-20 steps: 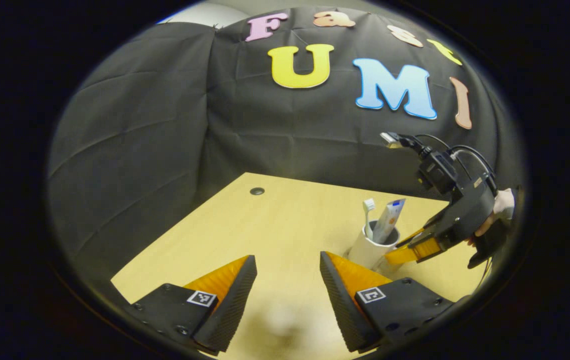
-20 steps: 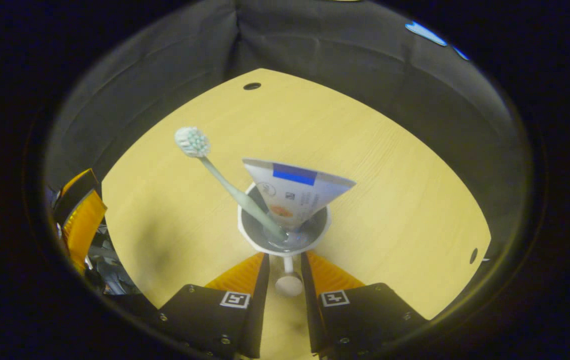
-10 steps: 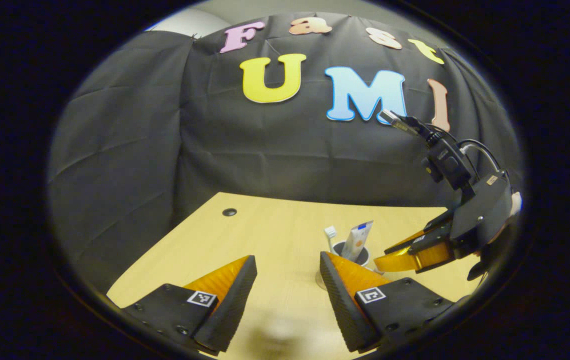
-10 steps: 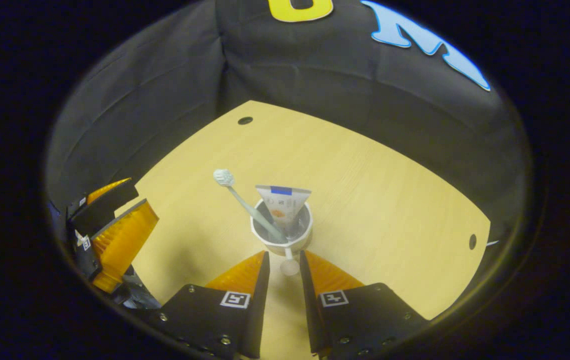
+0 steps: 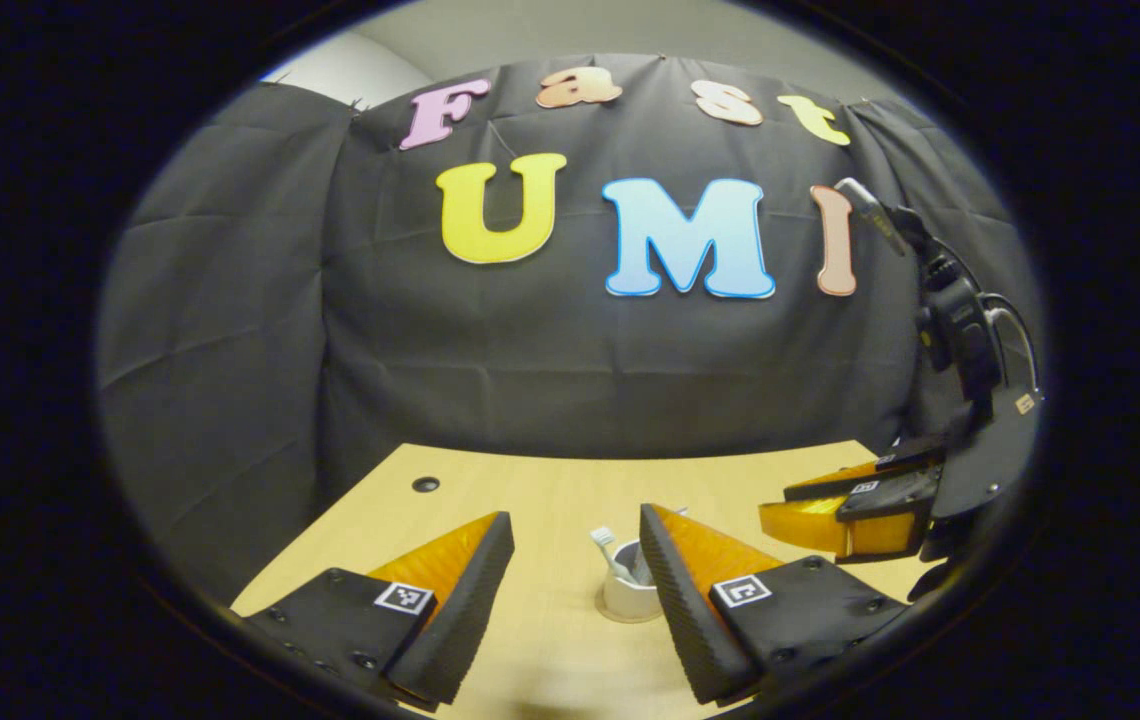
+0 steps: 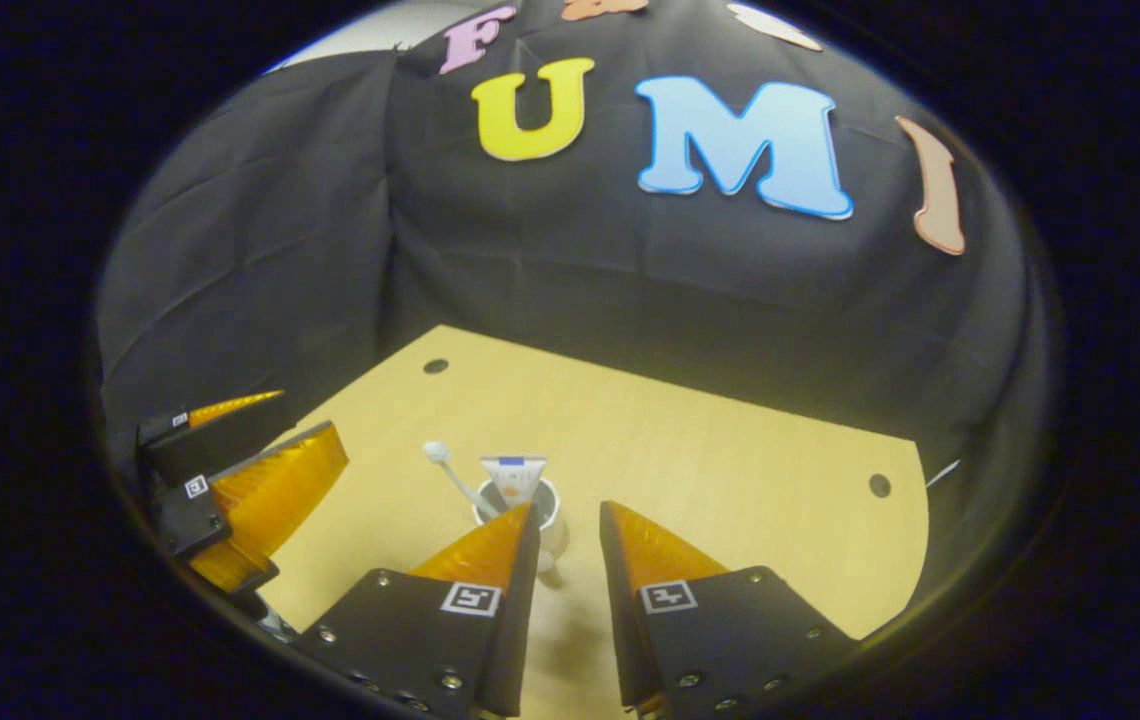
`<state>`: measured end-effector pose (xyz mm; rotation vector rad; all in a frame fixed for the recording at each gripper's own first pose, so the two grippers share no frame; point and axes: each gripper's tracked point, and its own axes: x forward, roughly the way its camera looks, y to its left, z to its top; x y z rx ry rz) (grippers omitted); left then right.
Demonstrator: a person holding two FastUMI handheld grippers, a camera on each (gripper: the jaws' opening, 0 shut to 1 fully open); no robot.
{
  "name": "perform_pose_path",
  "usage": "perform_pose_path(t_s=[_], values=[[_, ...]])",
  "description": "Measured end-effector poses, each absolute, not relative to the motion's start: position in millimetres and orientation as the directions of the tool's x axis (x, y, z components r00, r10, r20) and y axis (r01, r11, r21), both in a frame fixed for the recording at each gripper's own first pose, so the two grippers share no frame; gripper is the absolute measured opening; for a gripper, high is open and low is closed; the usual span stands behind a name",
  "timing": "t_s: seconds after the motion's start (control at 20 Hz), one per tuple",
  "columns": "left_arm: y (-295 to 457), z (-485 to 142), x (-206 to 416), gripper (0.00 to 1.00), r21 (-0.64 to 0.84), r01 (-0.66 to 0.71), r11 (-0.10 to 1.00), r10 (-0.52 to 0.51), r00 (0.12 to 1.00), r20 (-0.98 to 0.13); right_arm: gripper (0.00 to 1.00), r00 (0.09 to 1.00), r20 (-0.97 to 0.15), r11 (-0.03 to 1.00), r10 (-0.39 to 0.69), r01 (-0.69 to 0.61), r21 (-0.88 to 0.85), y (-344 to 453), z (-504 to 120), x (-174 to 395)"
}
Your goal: Put the toothbrush and toothpaste on the desktop into the cup, then pick up the cup and place it on the coaster on the desktop.
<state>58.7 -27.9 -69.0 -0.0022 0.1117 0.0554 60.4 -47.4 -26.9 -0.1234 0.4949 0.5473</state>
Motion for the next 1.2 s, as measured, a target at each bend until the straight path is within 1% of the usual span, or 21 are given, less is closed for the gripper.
perform_pose_path(t_s=[0.1,0.15,0.25,0.3,0.35,0.45,0.5,0.55,0.6,0.65,0.8,1.05,1.2], values=[[-31.5,-57.6,55.7,0.84,0.008,-0.047,0.999,0.048,0.995,-0.091,0.36,0.802,-0.408,0.879,0.437,-0.478,0.002,-64.8,-5.8,50.6],[-32.7,-50.7,53.7,0.86,0.010,-0.045,0.999,0.046,0.996,-0.078,0.36,0.827,-0.373,0.891,0.420,-0.453,-0.002,-72.6,3.0,43.2],[-33.3,-35.1,49.1,0.86,0.001,-0.050,0.999,0.050,0.998,-0.043,0.36,0.882,-0.290,0.918,0.372,-0.396,-0.029,-88.0,12.4,31.2],[-33.3,-25.7,46.0,0.84,-0.004,-0.057,0.998,0.056,0.998,-0.017,0.36,0.901,-0.255,0.926,0.351,-0.374,-0.046,-94.5,8.6,26.3],[-32.3,-13.9,41.6,0.86,0.001,-0.067,0.998,0.067,0.998,0.012,0.36,0.918,-0.222,0.934,0.329,-0.351,-0.067,-99.2,7.6,24.7],[-31.9,1.7,35.6,0.86,0.020,-0.076,0.997,0.074,0.995,0.062,0.36,0.938,-0.152,0.942,0.313,-0.327,-0.079,-100.5,8.1,26.5],[-33.2,9.0,31.9,0.84,0.029,-0.075,0.997,0.073,0.994,0.084,0.36,0.945,-0.121,0.946,0.305,-0.316,-0.079,-101.1,8.3,25.5],[-34.8,14.6,30.3,0.86,0.033,-0.077,0.997,0.073,0.992,0.100,0.36,0.952,-0.094,0.951,0.291,-0.298,-0.077,-103.1,9.0,24.2],[-36.4,20.9,27.7,0.86,0.029,-0.074,0.997,0.070,0.991,0.115,0.36,0.955,-0.078,0.954,0.286,-0.292,-0.071,-102.3,8.9,23.6],[-37.1,25.7,24.6,0.84,0.022,-0.070,0.997,0.067,0.990,0.126,0.36,0.958,-0.066,0.957,0.280,-0.284,-0.059,-103.5,8.2,22.3],[-37.0,34.7,18.3,0.84,0.013,-0.064,0.998,0.062,0.987,0.146,0.36,0.970,-0.031,0.969,0.243,-0.244,-0.033,-110.4,9.6,21.7],[-34.9,37.4,16.2,0.84,0.007,-0.047,0.999,0.046,0.988,0.149,0.36,0.977,-0.026,0.977,0.214,-0.214,-0.001,-128.8,14.2,14.6],[-35.0,40.1,13.8,0.88,0.010,-0.029,1.000,0.027,0.988,0.153,0.36,0.978,-0.036,0.978,0.206,-0.207,-0.002,-128.3,14.0,10.1]])
